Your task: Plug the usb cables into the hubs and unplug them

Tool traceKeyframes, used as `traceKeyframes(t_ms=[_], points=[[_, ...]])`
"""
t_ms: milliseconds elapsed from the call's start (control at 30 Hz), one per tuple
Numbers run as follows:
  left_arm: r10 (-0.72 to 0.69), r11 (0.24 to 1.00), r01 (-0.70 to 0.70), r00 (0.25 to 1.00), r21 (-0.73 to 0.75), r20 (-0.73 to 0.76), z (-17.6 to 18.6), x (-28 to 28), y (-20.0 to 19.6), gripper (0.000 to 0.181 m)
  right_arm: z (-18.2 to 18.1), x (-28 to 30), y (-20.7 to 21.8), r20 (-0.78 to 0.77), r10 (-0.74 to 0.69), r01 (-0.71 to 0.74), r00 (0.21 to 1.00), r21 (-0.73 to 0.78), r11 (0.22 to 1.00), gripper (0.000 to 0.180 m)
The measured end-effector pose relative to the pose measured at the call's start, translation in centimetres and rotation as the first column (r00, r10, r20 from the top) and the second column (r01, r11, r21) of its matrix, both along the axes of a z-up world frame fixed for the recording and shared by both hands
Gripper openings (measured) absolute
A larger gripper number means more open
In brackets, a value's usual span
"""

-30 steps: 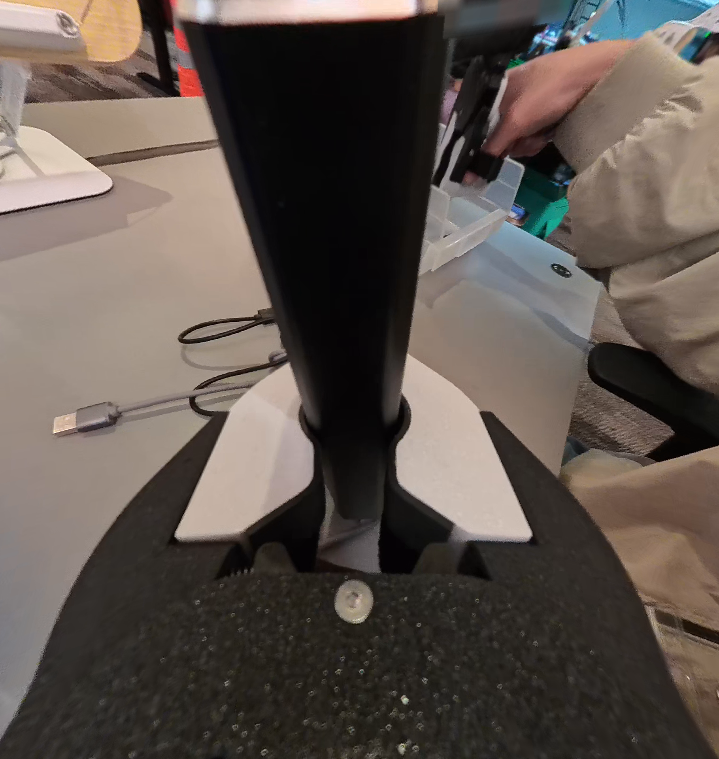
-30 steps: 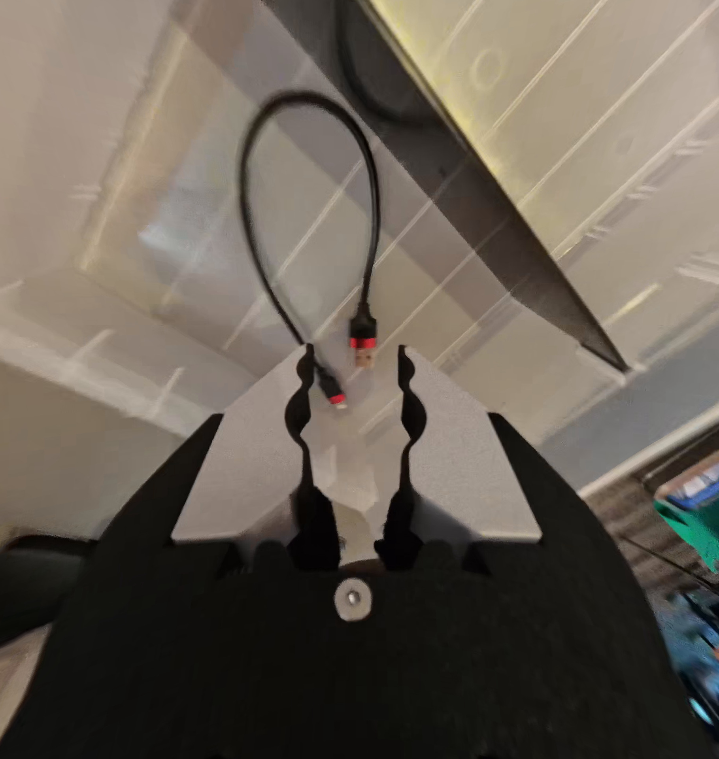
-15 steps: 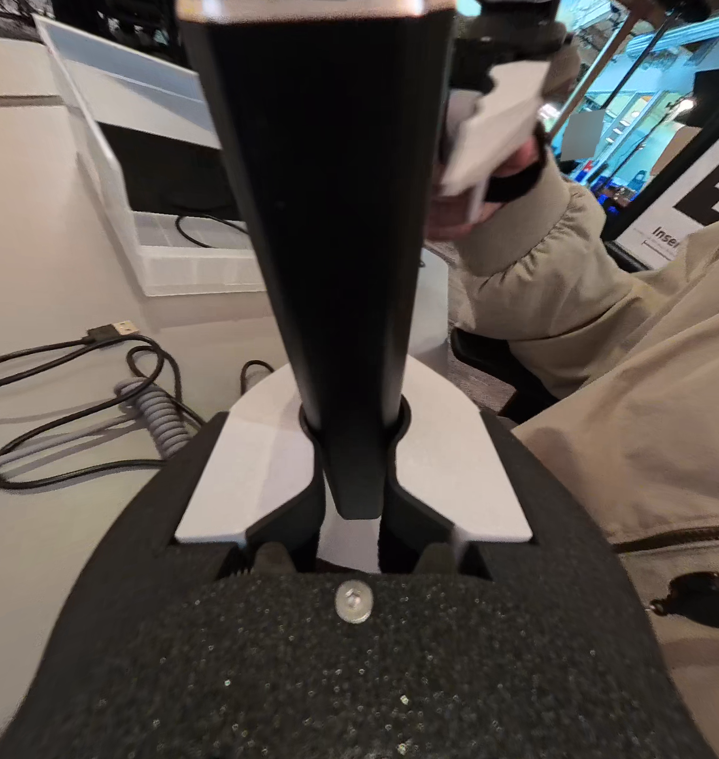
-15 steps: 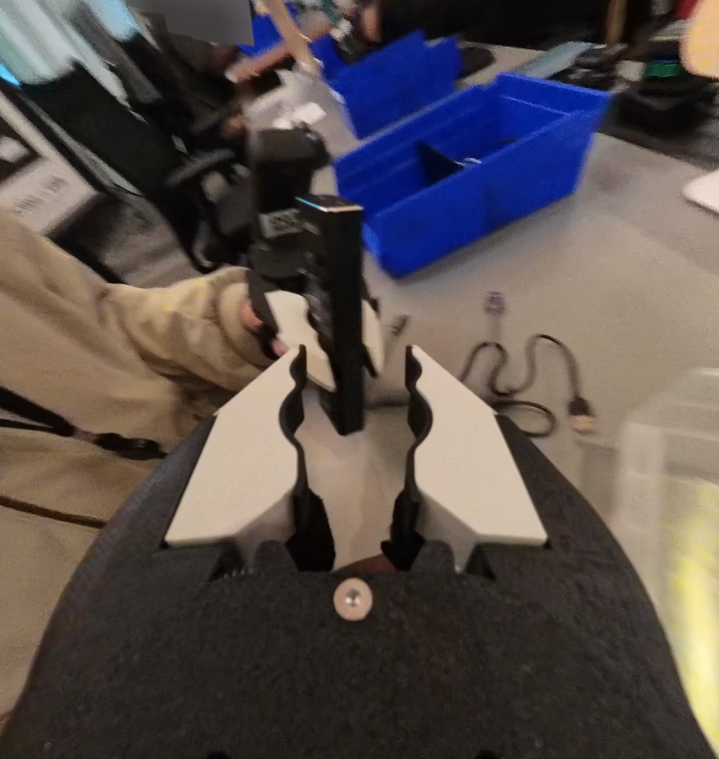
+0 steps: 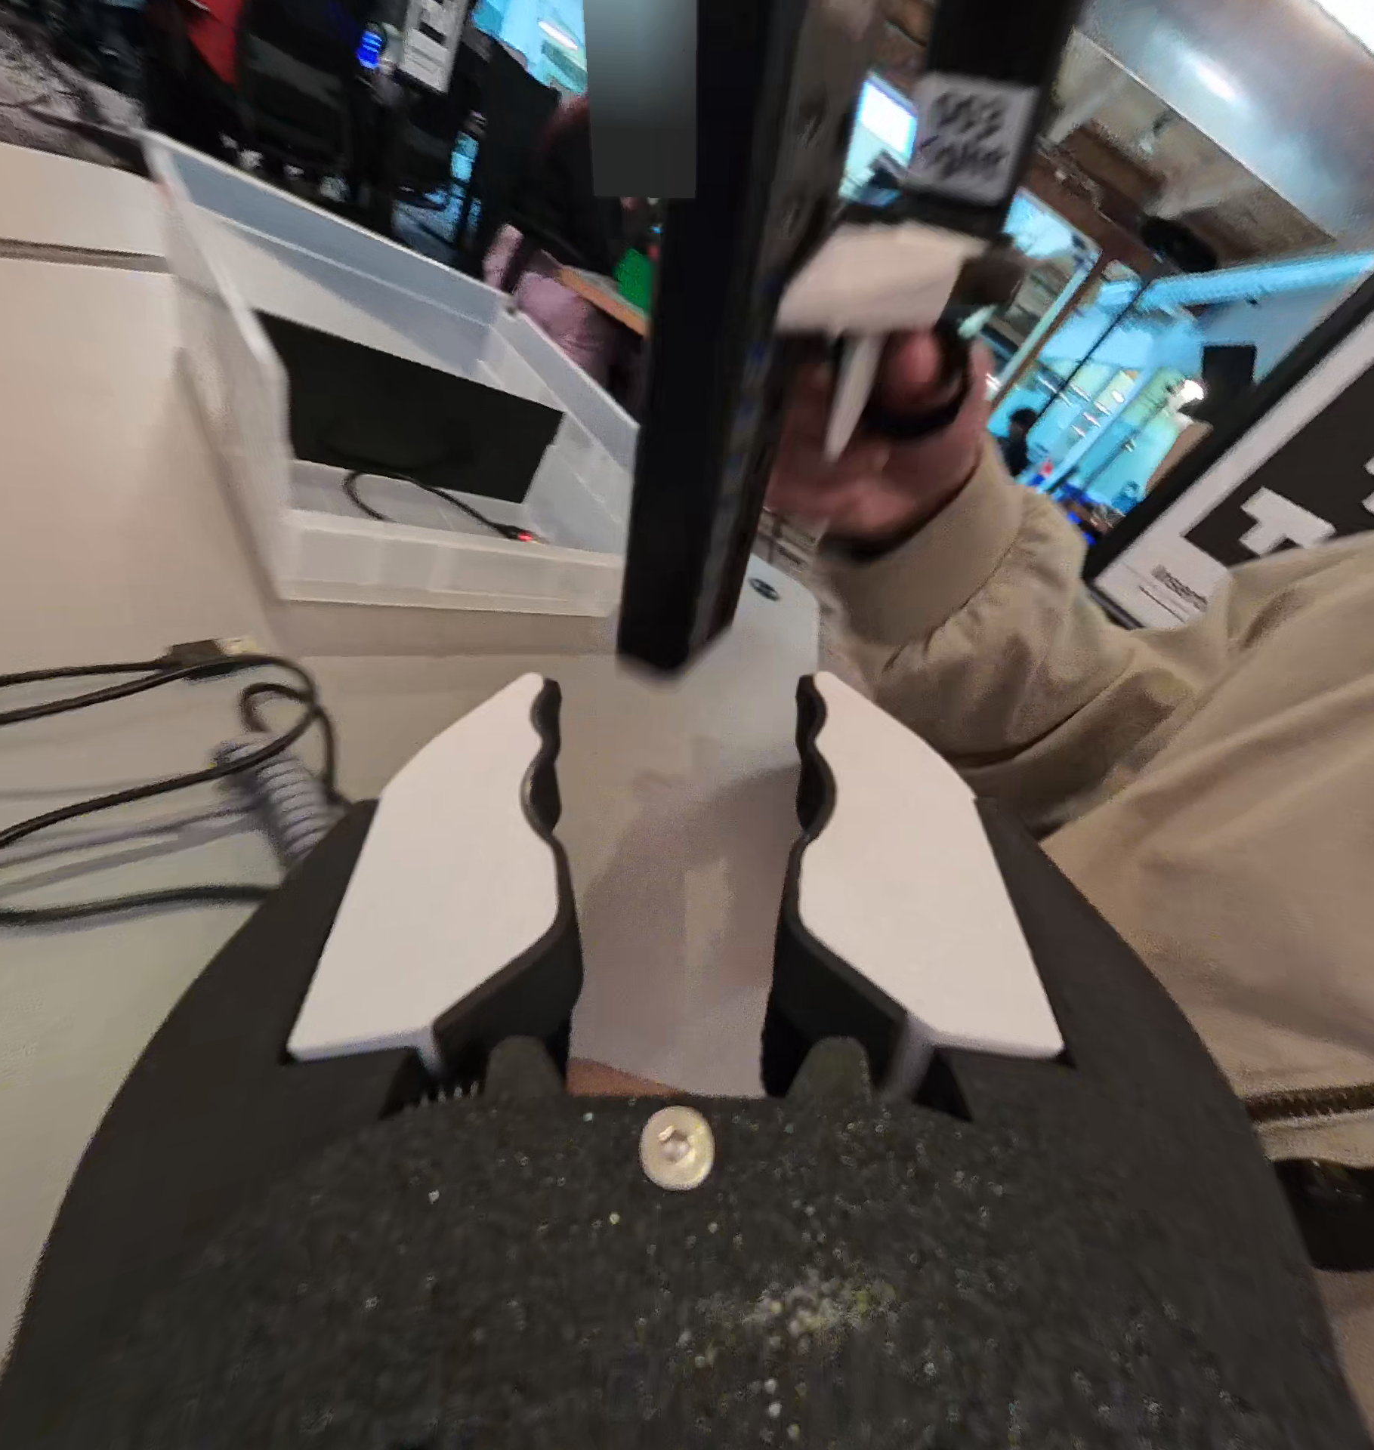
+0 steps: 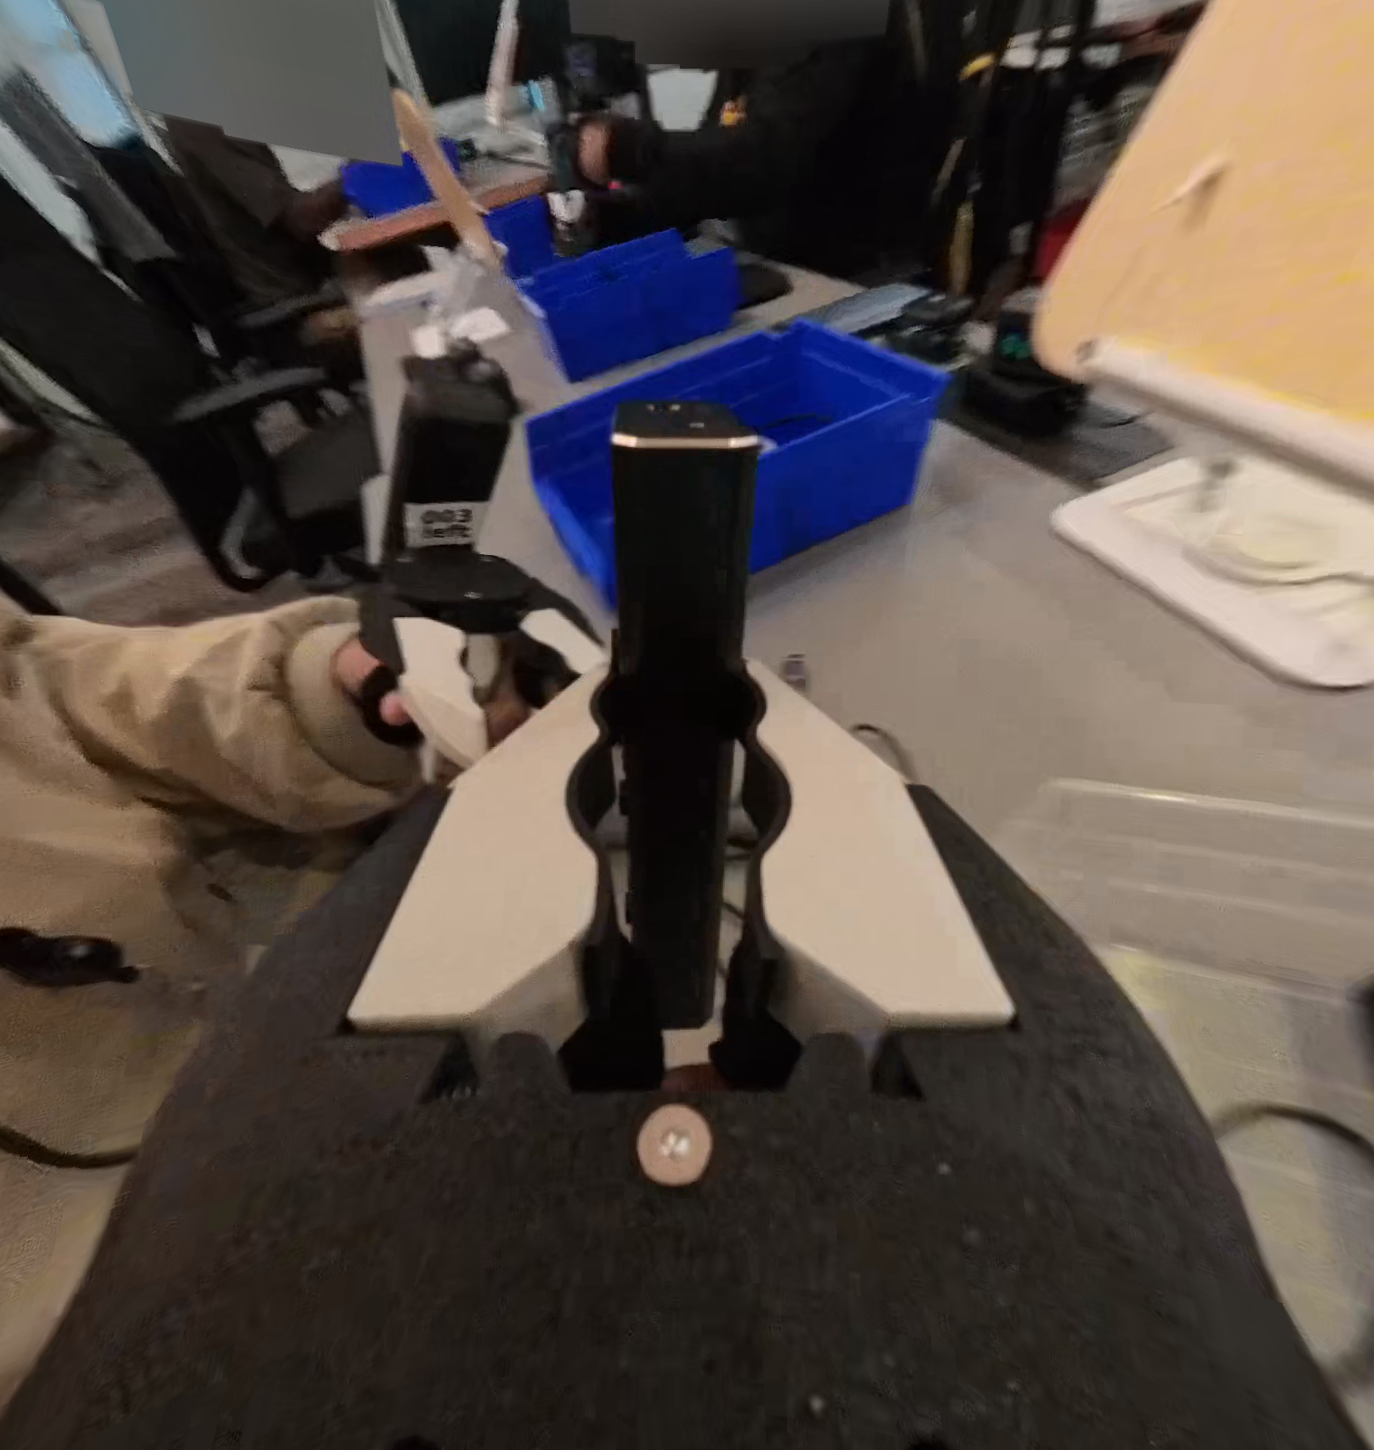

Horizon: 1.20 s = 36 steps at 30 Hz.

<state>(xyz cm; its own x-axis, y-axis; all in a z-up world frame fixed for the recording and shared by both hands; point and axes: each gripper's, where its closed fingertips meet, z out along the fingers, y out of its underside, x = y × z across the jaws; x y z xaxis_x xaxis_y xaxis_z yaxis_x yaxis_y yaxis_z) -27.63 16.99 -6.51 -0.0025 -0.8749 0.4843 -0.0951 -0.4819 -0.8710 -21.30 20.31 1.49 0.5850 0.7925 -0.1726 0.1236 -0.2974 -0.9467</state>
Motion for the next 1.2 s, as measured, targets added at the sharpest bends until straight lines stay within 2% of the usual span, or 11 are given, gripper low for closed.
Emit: traceKeyframes(t_ms=[67, 167, 233, 433, 567, 733, 800, 900, 1000, 1100, 1200], points=[[0.058, 0.998, -0.058, 0.998, -0.026, -0.011, -0.4, -0.8, 1.5, 0.053, 2.8, 6.4, 2.8, 0.238, -0.165, 0.138, 0.957, 0.127, 0.982, 0.026], [0.131, 0.99, -0.133, 0.991, -0.049, -0.038, -1.0, -0.8, 3.1, 0.05, 2.2, 16.6, 8.5, 0.603, -0.323, 0.28, 0.729, 0.167, 0.945, 0.026], [0.151, 0.988, -0.154, 0.986, -0.033, -0.073, -1.5, -0.3, 3.4, 0.051, -1.0, 21.4, 11.9, 0.735, -0.264, 0.314, 0.625, 0.074, 0.947, 0.026], [0.167, 0.986, -0.161, 0.974, 0.049, -0.154, -2.6, 0.8, 3.0, 0.051, -12.5, 27.5, 15.4, 0.846, 0.069, 0.403, 0.529, -0.322, 0.857, 0.026], [0.212, 0.976, -0.196, 0.952, 0.095, -0.22, -3.4, 1.7, 5.0, 0.051, -17.2, 27.8, 16.2, 0.833, 0.18, 0.439, 0.524, -0.445, 0.78, 0.026], [0.245, 0.963, -0.191, 0.915, 0.189, -0.32, -2.9, 5.5, 9.1, 0.052, -19.3, 28.5, 16.9, 0.847, 0.154, 0.482, 0.51, -0.429, 0.764, 0.027], [0.238, 0.964, -0.177, 0.908, 0.199, -0.344, -2.8, 8.0, 10.8, 0.052, -17.5, 29.4, 18.1, 0.871, 0.001, 0.526, 0.491, -0.297, 0.797, 0.044], [0.205, 0.971, -0.132, 0.891, 0.201, -0.405, -3.8, 11.8, 12.5, 0.052, -9.2, 27.9, 17.2, 0.71, -0.357, 0.592, 0.607, -0.104, 0.799, 0.045], [0.198, 0.972, -0.118, 0.877, 0.202, -0.439, -4.8, 14.7, 13.7, 0.041, -2.0, 27.3, 9.9, 0.385, -0.689, 0.746, 0.613, 0.005, 0.666, 0.045], [0.243, 0.966, -0.174, 0.863, 0.19, -0.444, -5.2, 15.8, 14.6, 0.024, -5.9, 22.5, 0.7, 0.246, -0.721, 0.761, 0.648, -0.162, 0.629, 0.058], [0.301, 0.952, -0.242, 0.848, 0.188, -0.435, -5.3, 15.7, 15.1, 0.008, -10.6, 19.0, -4.4, 0.143, -0.825, 0.83, 0.547, -0.217, 0.513, 0.059]])
